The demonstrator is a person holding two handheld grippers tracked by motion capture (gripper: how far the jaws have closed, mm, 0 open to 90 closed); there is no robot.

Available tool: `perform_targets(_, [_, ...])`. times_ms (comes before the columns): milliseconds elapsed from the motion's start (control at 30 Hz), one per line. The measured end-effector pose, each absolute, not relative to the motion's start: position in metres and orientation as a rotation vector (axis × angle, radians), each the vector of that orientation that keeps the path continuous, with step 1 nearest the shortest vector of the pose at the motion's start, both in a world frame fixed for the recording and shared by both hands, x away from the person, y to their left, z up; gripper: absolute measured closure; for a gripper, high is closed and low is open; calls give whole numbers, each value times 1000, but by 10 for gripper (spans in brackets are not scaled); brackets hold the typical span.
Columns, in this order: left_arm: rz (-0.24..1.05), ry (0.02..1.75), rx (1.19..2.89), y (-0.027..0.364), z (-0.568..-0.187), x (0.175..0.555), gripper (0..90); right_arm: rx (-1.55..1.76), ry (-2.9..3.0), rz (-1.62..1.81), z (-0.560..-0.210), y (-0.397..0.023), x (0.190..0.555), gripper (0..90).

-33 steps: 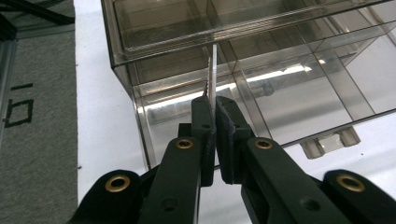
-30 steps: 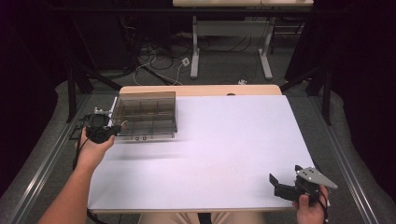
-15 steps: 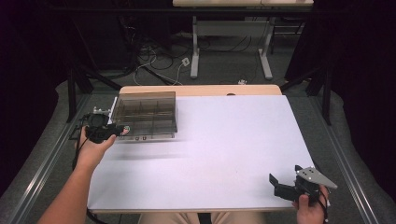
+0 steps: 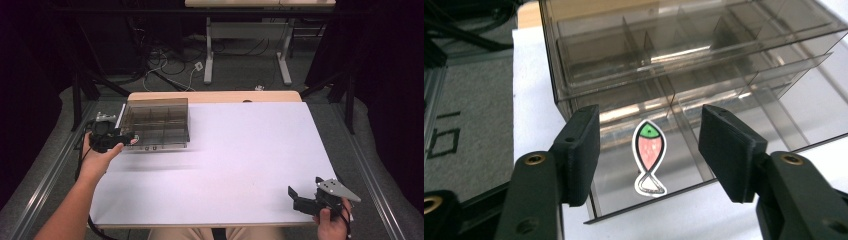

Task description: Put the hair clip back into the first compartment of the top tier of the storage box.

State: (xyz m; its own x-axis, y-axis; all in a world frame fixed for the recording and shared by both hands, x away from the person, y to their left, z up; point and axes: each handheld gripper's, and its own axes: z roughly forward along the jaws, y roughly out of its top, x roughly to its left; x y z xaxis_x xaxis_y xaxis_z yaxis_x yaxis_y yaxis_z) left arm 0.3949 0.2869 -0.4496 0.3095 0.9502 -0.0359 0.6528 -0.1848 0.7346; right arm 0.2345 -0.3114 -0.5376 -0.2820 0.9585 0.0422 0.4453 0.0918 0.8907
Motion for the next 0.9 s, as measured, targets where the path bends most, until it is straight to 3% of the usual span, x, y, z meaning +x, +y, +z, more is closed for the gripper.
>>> perform_targets(233, [566,1409,1884,284,-443,391,359,1389,1791,1144,-537,-311,234,0])
perform_targets(433, [531,1409,1828,279,-439,387,158,1389,1801,1135,-537,-311,234,0])
perform_targets(667, [508,1375,1820,271,-436,380,17,1385,1804,1130,-537,-312,234,0])
perform_targets(900, [456,1337,1799,264,-436,369,3,1386,1803,1129,-538,-311,235,0])
